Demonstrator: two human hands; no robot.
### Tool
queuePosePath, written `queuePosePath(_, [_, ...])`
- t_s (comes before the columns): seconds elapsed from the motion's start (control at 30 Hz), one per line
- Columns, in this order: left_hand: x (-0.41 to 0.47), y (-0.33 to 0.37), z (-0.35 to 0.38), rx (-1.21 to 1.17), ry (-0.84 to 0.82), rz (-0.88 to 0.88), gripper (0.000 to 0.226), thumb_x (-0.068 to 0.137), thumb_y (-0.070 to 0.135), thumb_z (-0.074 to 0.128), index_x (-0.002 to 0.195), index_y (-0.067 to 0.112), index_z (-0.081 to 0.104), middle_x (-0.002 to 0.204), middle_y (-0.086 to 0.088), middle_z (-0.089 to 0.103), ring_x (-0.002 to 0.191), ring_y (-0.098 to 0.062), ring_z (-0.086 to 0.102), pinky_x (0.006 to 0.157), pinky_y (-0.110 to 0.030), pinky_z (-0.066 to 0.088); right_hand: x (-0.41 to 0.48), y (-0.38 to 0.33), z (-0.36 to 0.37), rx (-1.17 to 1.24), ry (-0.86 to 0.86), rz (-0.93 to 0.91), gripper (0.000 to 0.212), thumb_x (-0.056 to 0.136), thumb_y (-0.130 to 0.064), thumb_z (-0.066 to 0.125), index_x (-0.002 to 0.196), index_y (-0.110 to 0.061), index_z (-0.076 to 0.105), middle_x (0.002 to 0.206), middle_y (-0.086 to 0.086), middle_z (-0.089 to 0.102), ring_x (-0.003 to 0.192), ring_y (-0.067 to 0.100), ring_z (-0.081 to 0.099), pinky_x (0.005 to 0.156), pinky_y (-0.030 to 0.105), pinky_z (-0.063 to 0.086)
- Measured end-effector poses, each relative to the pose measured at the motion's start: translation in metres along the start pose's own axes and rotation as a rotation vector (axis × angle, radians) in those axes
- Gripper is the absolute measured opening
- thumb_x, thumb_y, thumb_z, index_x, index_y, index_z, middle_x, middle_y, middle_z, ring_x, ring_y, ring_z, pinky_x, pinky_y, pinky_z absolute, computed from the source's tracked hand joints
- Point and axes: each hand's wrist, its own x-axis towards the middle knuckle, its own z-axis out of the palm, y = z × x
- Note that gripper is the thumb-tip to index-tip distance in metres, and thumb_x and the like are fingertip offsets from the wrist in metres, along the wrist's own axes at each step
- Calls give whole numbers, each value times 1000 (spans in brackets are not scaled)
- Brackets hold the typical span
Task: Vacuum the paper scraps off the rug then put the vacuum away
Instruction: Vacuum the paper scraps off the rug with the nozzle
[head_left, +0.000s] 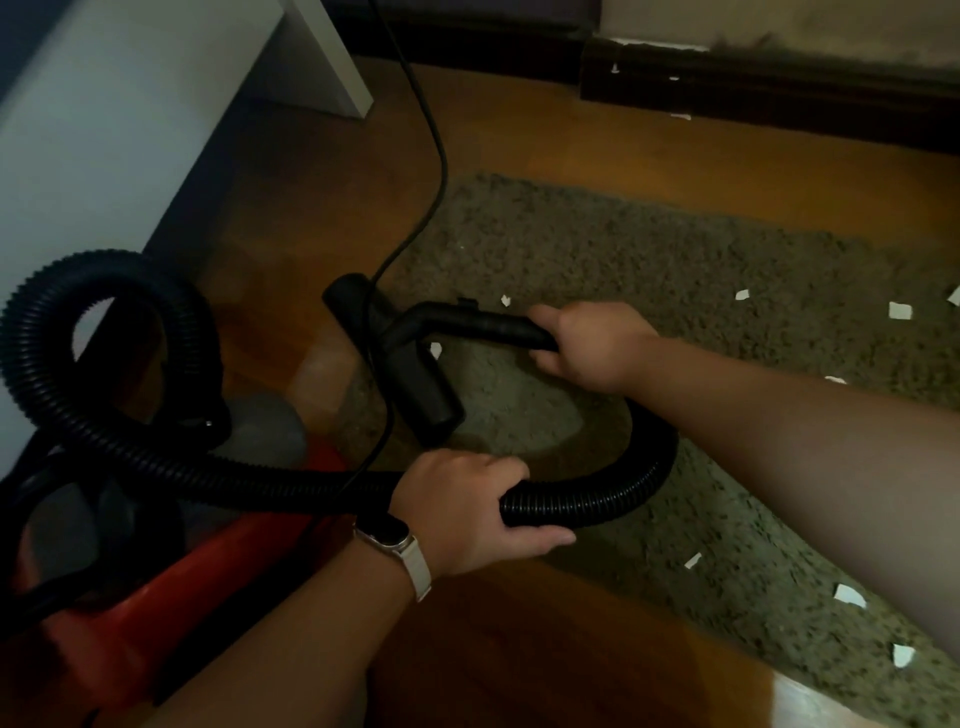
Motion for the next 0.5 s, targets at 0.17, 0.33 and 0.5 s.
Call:
queuePosePath(0.17, [-5, -12, 1, 15, 0, -7, 63, 76, 84, 45, 81, 25, 67, 61, 10, 60, 52, -9, 56, 47, -27, 49, 5, -5, 5, -37, -52, 1, 34, 95, -47, 52, 121, -25, 51, 79, -4, 48, 73, 23, 51, 60, 32, 38])
queuePosePath(0.33, [-2, -20, 2, 32, 24, -4, 62, 75, 83, 46, 76, 25, 66, 59, 11, 58, 50, -10, 56, 45, -28, 48, 0, -1, 5, -67, -25, 8, 32, 96, -46, 51, 119, -24, 51, 75, -6, 42, 70, 20, 46, 57, 32, 36])
queuePosePath(0.5, [2, -19, 1, 6, 17, 2, 60, 76, 82, 49, 80, 24, 67, 60, 10, 58, 51, -10, 56, 45, -29, 48, -6, 8, -6, -101, -25, 29, 30, 96, -47, 50, 118, -26, 50, 73, -8, 43, 63, 17, 45, 48, 29, 28])
